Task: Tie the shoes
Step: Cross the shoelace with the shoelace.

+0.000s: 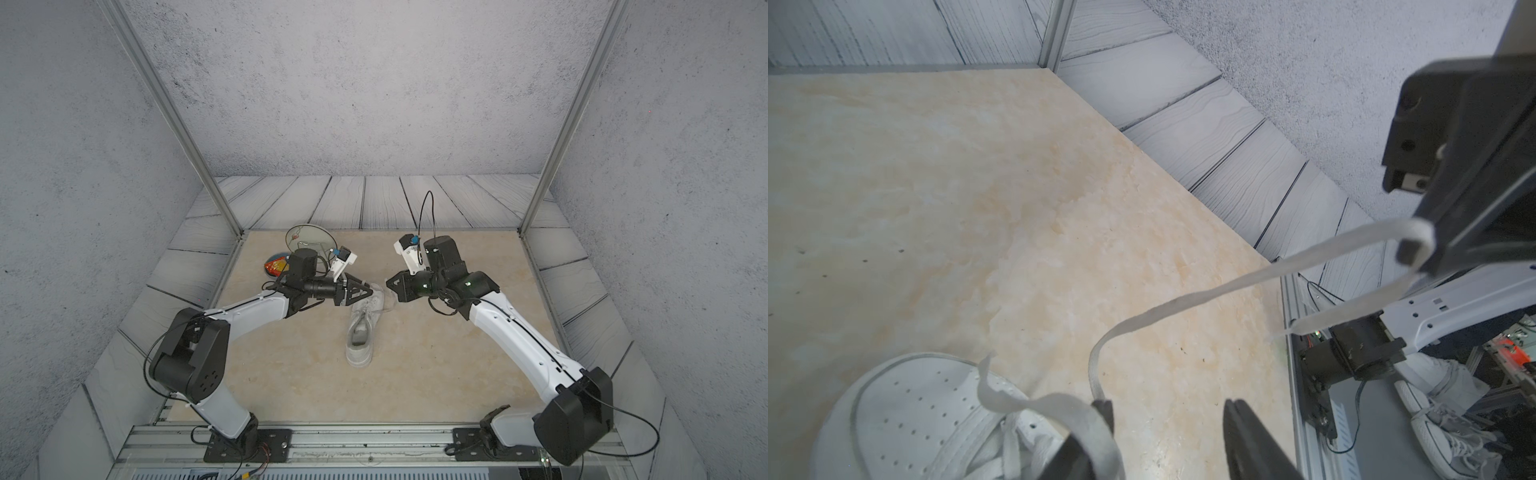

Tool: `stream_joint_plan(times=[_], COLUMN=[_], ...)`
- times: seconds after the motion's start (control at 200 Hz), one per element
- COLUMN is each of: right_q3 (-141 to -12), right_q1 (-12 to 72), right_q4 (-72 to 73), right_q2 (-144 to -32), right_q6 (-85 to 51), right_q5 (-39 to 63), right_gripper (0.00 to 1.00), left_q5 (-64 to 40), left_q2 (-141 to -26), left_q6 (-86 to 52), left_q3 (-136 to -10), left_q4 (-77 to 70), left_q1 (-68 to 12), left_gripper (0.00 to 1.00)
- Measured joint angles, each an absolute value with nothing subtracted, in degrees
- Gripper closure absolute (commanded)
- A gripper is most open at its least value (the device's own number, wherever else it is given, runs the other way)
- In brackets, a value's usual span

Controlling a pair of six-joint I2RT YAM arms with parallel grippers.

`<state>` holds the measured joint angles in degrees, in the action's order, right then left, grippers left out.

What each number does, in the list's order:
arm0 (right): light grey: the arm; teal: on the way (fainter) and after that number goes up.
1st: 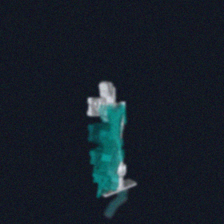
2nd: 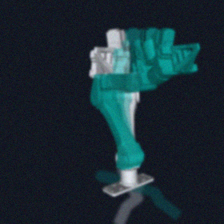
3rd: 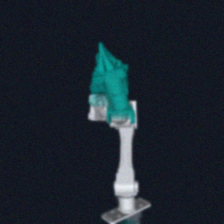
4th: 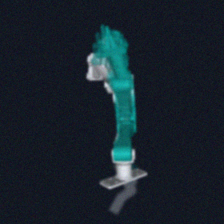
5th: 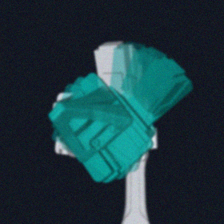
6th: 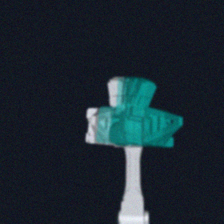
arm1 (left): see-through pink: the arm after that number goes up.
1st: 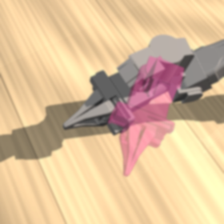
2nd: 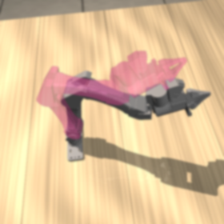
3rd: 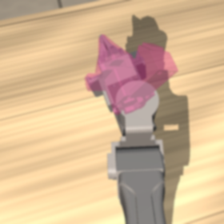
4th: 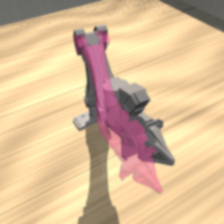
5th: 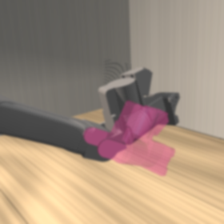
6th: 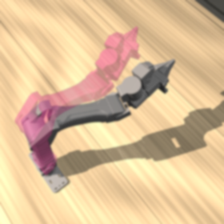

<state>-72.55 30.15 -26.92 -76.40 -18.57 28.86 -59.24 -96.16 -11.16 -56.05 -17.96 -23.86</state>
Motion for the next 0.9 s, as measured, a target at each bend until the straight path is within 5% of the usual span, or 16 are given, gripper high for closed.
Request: stream_joint_plan(times=[0.896], right_q3=[-79.1], right_q1=[30.2], right_q4=[-16.8], right_q2=[-76.4], right_q6=[-30.5], right_q5=[40.7], right_gripper=[1.00], left_q5=[-56.0], left_q2=[-96.0], left_q6=[-4.4], left_q3=[-56.2], left_q4=[-25.1], left_q1=[-28.4], left_gripper=[0.44])
